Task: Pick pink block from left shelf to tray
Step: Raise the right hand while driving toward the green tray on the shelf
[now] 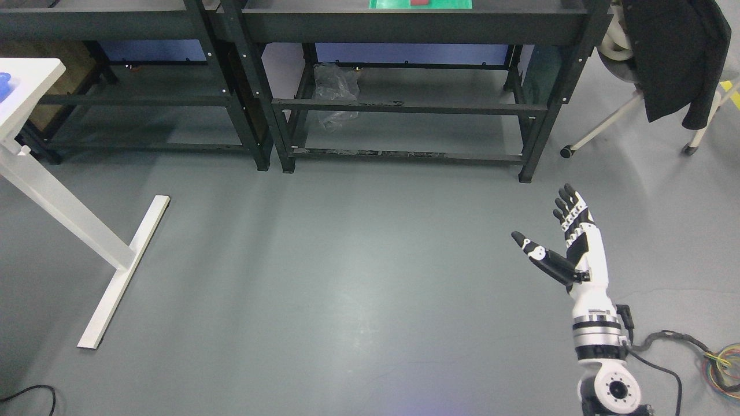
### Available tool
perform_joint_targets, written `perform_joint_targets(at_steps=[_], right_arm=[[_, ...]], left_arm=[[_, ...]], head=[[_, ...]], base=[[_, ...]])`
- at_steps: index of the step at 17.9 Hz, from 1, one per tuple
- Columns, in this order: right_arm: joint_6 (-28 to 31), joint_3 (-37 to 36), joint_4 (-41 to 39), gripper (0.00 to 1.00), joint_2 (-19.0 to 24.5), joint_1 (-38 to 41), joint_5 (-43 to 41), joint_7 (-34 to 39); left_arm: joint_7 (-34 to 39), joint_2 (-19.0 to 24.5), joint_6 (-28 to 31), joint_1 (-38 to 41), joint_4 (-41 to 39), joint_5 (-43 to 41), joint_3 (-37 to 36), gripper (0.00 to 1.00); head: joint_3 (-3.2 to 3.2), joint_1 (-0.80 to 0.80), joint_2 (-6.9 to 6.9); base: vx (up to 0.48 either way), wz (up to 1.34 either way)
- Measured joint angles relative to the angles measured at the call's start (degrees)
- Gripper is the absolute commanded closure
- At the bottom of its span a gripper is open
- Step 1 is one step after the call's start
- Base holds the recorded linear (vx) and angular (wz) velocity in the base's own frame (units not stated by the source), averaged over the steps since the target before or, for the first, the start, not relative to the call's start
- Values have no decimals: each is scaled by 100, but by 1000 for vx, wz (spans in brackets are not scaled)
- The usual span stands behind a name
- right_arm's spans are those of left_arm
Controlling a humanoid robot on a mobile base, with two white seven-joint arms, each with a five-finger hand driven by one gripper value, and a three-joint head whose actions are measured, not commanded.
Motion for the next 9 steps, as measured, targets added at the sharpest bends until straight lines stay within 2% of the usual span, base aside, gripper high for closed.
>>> perform_joint_targets(at_steps=[9], right_arm=[[19, 0, 17, 0, 0, -5, 0, -22]], left_arm=[[0, 0, 0, 0, 0, 0, 0, 0]], head=[[0, 0, 0]], base=[[-3, 0]])
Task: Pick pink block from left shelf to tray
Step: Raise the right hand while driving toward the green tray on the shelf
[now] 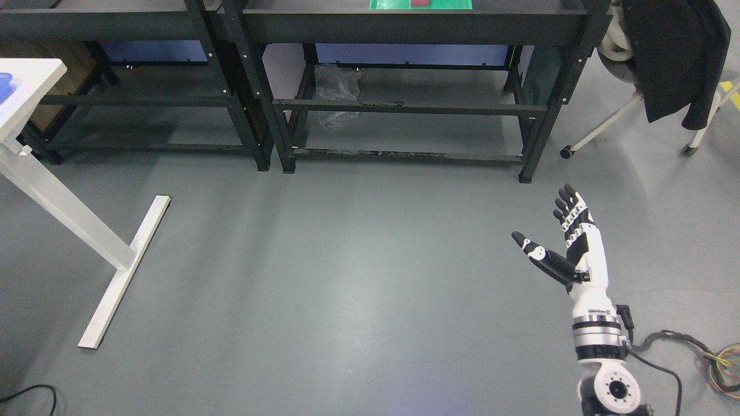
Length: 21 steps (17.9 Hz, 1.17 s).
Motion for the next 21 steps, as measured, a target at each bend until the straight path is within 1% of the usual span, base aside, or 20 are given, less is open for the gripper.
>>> perform_joint_targets(at_steps=[3, 5, 8, 11, 15, 19, 21], right_arm=[[1, 0, 8, 1, 0, -7, 8, -22], [9, 0, 13, 2, 0, -29, 163, -41], [12, 0, 21, 4, 0, -114, 670, -208], [-8, 0, 14, 1, 0, -192, 1181, -409], [-49, -1, -39, 0, 0, -214, 1802, -543], [-490, 0, -98, 1, 0, -184, 2470, -611], [-567, 0, -119, 1, 0, -186, 2798, -616]], left_arm=[[0, 0, 0, 0, 0, 0, 0, 0], [0, 0, 0, 0, 0, 0, 0, 0], [0, 0, 0, 0, 0, 0, 0, 0], [0, 0, 0, 0, 0, 0, 0, 0], [0, 0, 0, -2, 0, 0, 0, 0], [0, 0, 0, 0, 0, 0, 0, 0], [0, 0, 0, 0, 0, 0, 0, 0]], head=[[0, 0, 0], [0, 0, 0], [0, 0, 0], [0, 0, 0], [0, 0, 0], [0, 0, 0], [0, 0, 0]], base=[[-7, 0], [19, 1], [68, 20], [134, 9], [194, -40], [172, 160], [180, 374]])
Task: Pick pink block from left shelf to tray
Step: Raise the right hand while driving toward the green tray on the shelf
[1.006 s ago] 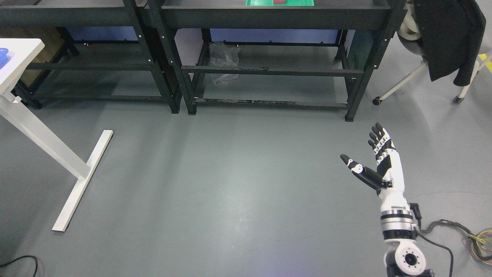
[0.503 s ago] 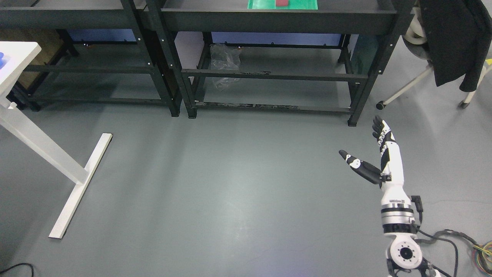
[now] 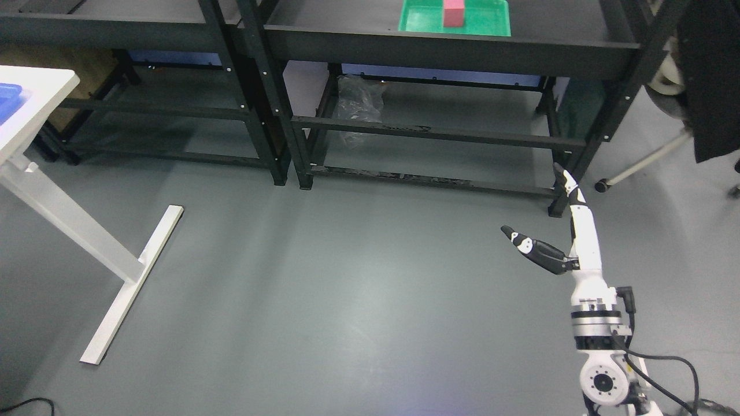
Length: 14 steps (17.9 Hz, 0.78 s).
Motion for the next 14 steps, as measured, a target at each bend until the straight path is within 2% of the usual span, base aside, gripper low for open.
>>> perform_joint_targets(at_steps=[5, 8, 14], right_arm=[[-36, 1, -41, 4, 0, -7, 978, -270], [470, 81, -51, 4, 0, -26, 1470, -643], [1406, 377, -66, 3, 0, -37, 2424, -836]], left_arm=[[0, 0, 0, 0, 0, 0, 0, 0], [0, 0, 0, -1, 0, 0, 0, 0], [0, 0, 0, -1, 0, 0, 0, 0]], head=[[0, 0, 0], [0, 0, 0], [0, 0, 0]], base=[[204, 227], [216, 104], [225, 12]])
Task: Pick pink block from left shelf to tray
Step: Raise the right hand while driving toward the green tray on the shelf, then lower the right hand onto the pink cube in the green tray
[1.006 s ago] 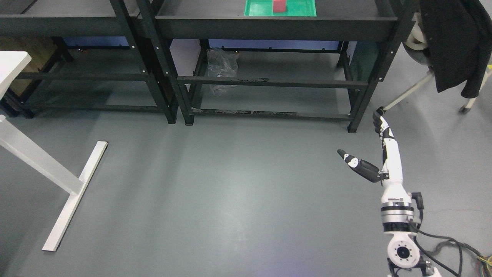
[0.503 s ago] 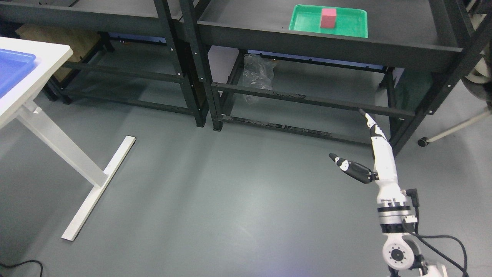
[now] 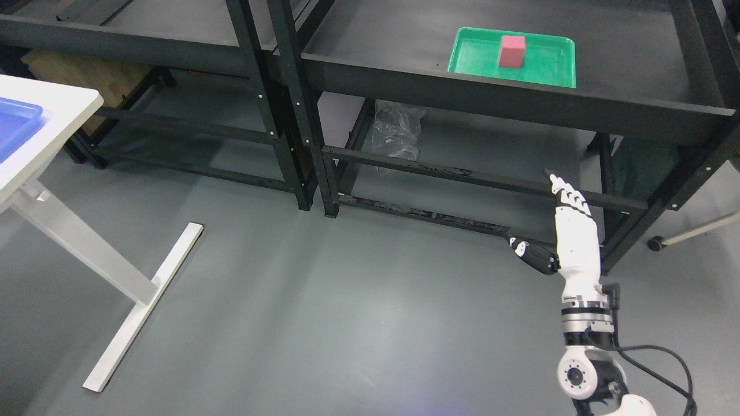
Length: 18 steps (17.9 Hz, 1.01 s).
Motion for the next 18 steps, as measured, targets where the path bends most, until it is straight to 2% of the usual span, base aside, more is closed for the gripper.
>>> perform_joint_targets(at_steps=[3, 7, 10, 14, 18], right_arm=[[301, 87, -6, 5, 0, 0, 575, -108], [351, 104, -9, 6, 0, 0, 1176, -355], [366, 113, -12, 4, 0, 2, 1489, -914], [254, 152, -14, 4, 0, 9, 1649, -1567], [216, 189, -16, 4, 0, -2, 1714, -1551]], left_arm=[[0, 0, 0, 0, 0, 0, 0, 0], [0, 0, 0, 0, 0, 0, 0, 0], [0, 0, 0, 0, 0, 0, 0, 0], [0, 0, 0, 0, 0, 0, 0, 0], [0, 0, 0, 0, 0, 0, 0, 0]], head=[[0, 0, 0], [0, 0, 0], [0, 0, 0], [0, 0, 0], [0, 0, 0]], base=[[206, -43], [209, -55], [255, -57], [275, -46], [272, -45]])
